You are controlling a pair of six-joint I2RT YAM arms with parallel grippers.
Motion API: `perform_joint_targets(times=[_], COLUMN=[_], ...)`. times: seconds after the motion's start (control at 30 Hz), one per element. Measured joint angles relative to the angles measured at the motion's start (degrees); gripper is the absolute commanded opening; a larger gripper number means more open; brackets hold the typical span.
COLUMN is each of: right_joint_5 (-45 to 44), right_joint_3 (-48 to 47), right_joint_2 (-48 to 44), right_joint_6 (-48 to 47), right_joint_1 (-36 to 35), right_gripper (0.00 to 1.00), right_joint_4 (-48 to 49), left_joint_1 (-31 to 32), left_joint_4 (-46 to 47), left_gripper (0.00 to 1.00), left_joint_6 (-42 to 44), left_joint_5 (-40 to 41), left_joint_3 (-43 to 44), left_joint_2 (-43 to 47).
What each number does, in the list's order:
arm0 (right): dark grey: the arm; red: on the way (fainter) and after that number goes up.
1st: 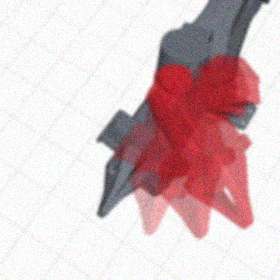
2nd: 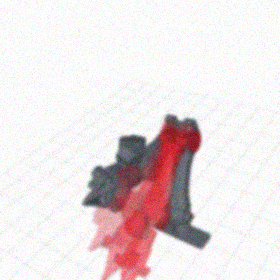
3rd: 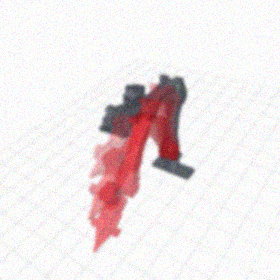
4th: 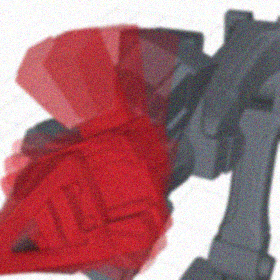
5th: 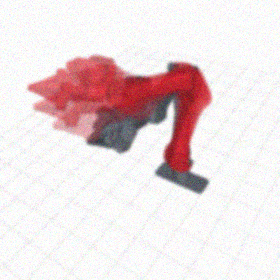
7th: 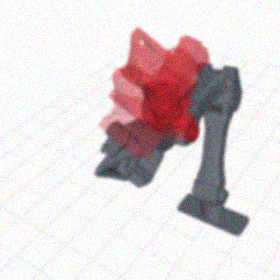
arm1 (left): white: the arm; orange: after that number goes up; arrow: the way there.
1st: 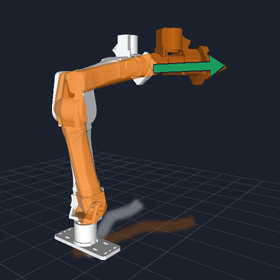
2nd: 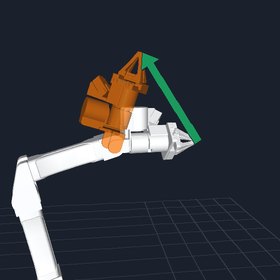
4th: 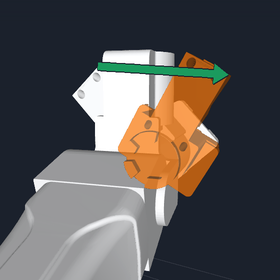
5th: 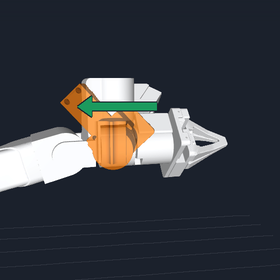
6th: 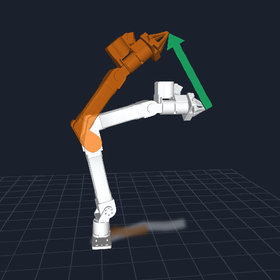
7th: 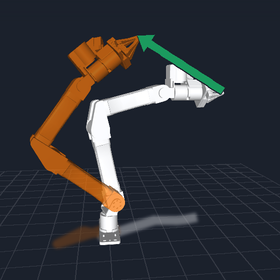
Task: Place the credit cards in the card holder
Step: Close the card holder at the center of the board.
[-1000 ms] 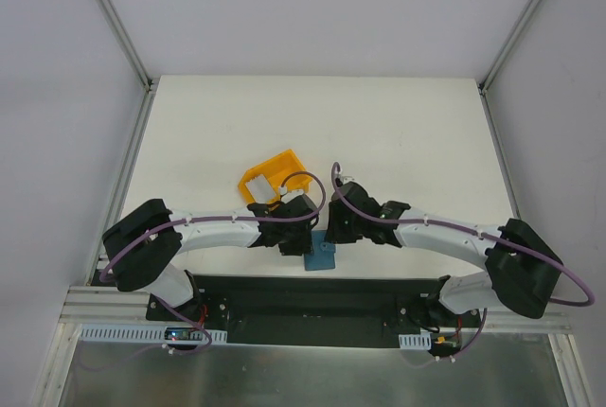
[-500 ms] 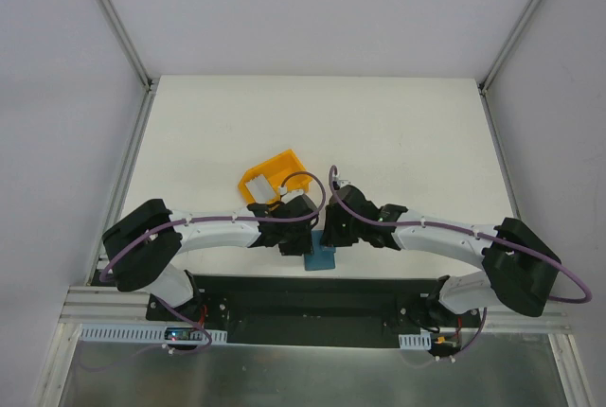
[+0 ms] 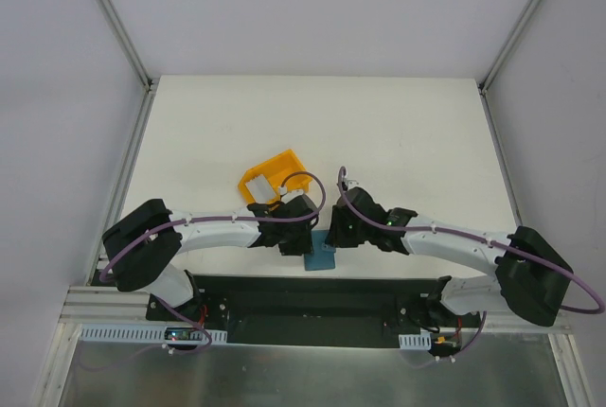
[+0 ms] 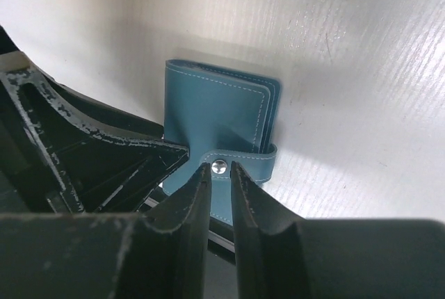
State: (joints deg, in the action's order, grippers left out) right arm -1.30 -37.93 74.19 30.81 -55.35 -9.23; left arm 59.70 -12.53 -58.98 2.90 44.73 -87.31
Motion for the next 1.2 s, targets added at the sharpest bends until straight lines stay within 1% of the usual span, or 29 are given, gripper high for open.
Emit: perform_joint_targets(times=[0.23,0.6,0.9,1.03,1.2], right_joint_5=[0.26,2.25,2.8,1.53,-2.62], right_joint_3=[0.35,0.35,0.33,-0.02,-1.01], right_joint_2=[0.33,4.63,5.33,5.62,6.12], right_joint_6=[0.04,0.0,0.04,0.04,0.11], right_joint_1=[0.02,0.02,-0.33,-1.31,-3.61], right_gripper=[0.2,0.19,0.18,0.17,0.14], right_joint_4=[0.26,2.67,4.13,4.0,2.84], left_joint_1=[0.0,0.0,0.0,0.0,0.0], left_joint_4=[0.0,0.0,0.0,0.0,0.0], left_gripper=[0.35,0.35,0.35,0.35,0.35], left_joint_6=[0.0,0.0,0.0,0.0,0.0], left_joint_5=[0.0,0.02,0.02,0.02,0.04], left_joint_3=[0.0,0.0,0.0,0.0,0.0], left_joint_2=[0.0,0.0,0.0,0.0,0.0])
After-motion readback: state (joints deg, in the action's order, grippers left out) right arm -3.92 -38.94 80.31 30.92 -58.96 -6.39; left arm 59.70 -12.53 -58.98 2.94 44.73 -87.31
